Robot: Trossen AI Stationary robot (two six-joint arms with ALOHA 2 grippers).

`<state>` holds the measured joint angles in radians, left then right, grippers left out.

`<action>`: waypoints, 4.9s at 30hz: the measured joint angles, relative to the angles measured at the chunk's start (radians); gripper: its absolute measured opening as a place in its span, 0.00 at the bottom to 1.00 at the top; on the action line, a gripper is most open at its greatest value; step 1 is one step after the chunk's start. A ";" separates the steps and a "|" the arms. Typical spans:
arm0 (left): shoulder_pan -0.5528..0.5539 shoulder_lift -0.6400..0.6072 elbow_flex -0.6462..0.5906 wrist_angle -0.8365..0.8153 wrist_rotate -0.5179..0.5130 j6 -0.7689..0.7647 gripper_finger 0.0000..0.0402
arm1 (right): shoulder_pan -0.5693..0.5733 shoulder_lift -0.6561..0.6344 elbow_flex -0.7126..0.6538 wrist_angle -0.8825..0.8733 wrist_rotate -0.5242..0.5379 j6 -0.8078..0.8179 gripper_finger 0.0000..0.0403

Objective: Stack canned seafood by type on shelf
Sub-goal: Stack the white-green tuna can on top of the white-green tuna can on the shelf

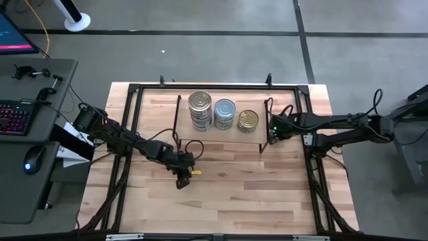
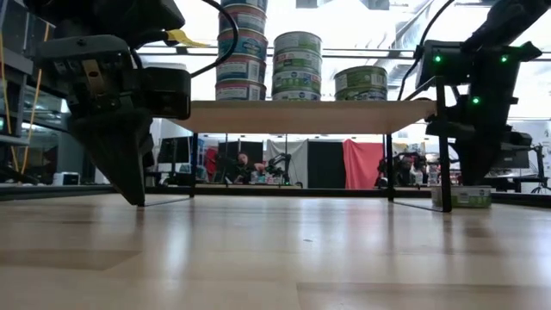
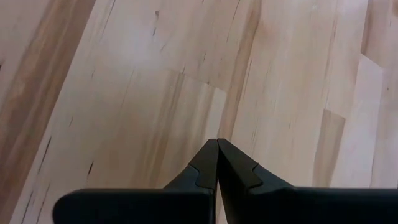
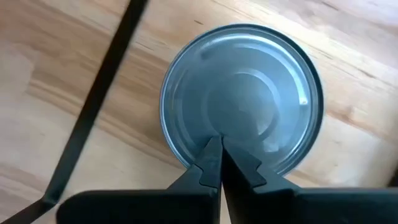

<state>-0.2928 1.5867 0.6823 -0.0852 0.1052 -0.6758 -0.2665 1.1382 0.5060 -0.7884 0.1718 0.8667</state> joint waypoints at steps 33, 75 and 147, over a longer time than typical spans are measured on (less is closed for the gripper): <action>0.010 -0.064 0.000 -0.076 -0.024 0.133 0.00 | 0.598 0.009 0.022 -0.083 -0.270 0.470 0.00; -0.226 -0.067 0.000 0.422 -0.325 -0.230 0.00 | 1.102 0.155 0.020 0.418 -0.283 0.854 0.00; -0.158 0.150 0.075 0.398 -0.425 0.259 0.00 | 0.716 0.702 0.398 1.076 0.279 -0.194 0.00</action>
<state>-0.4513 1.7366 0.7574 0.3132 -0.3197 -0.4171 0.4498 1.8402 0.9039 0.2873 0.4512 0.6725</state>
